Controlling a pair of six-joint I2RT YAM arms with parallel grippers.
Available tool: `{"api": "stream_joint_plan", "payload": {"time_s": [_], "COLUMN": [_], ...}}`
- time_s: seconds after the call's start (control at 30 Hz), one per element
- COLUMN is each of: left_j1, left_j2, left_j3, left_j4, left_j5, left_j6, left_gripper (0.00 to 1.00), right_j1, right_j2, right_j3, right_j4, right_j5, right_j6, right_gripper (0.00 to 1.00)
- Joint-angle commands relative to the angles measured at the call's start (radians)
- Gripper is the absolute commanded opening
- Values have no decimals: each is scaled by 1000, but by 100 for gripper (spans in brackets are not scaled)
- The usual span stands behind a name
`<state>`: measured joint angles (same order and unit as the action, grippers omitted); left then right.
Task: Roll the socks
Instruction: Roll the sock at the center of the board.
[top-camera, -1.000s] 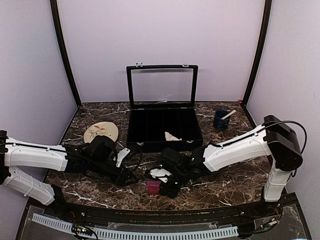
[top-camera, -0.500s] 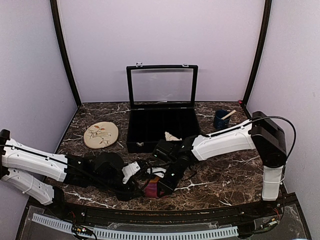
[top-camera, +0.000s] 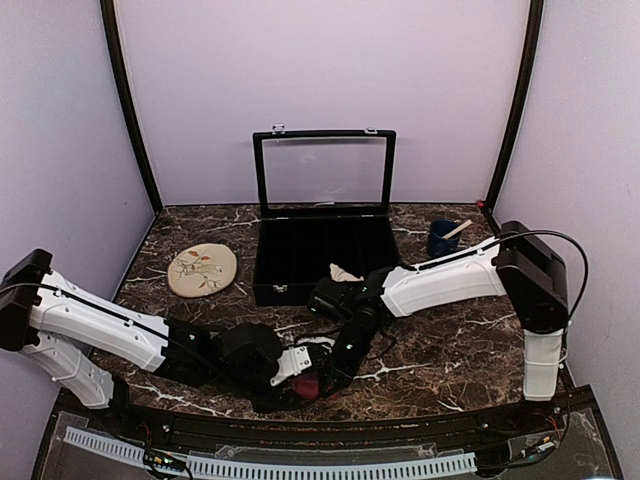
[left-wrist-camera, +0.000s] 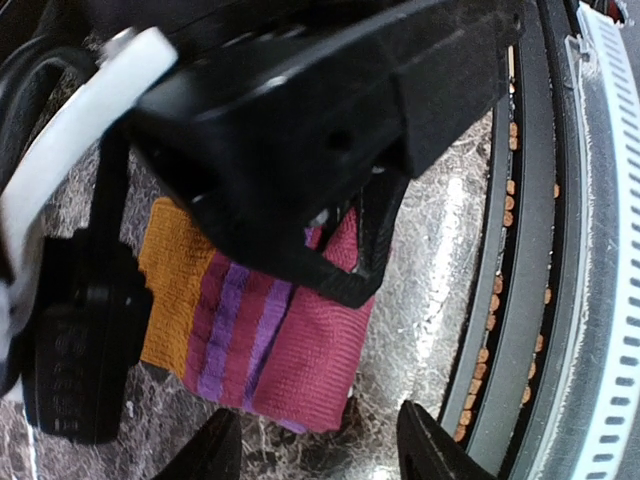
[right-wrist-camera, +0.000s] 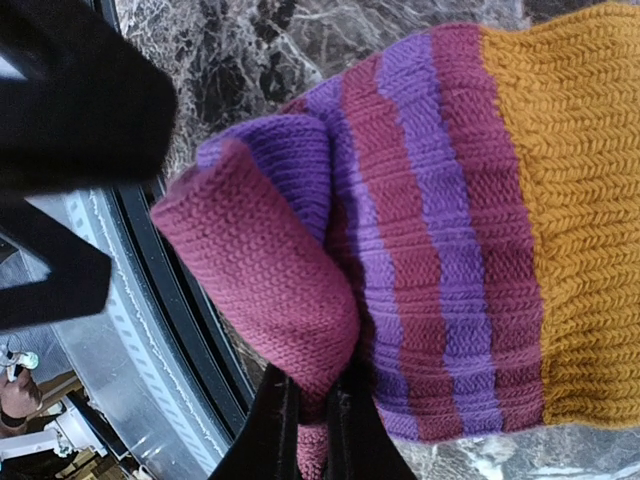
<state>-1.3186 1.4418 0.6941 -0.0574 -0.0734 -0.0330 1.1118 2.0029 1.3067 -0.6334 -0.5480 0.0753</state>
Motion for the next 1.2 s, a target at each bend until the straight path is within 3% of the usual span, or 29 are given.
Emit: {"api": "stream_joint_plan", "payload": {"time_s": [0.0,0.37,0.6,0.77,1.17], "left_j1": [-7,-10,-10,-10,-10], "left_j2": [34,144,205,237,251], "left_j3": [45,117,145,158,163], "left_j4": [-2,-44,-77,-111,-195], "left_j5": [-31,-2,-10,-20,-33], "left_j6": [84,173,189,183,102], "left_gripper": [56,54,45,37,35], "right_j1": [-6,-17,-31,-44,-65], "right_j2": [39,51,51,53,69], "right_j3": [8,19,22,23,40], "right_j4": [-55,-71,-86,-95,-119], "right_j5": [-5,-25,-35,-45,-60], "right_j6": [-21,-47,-70,-85,-119], "right_gripper": [0,0,0,0,0]}}
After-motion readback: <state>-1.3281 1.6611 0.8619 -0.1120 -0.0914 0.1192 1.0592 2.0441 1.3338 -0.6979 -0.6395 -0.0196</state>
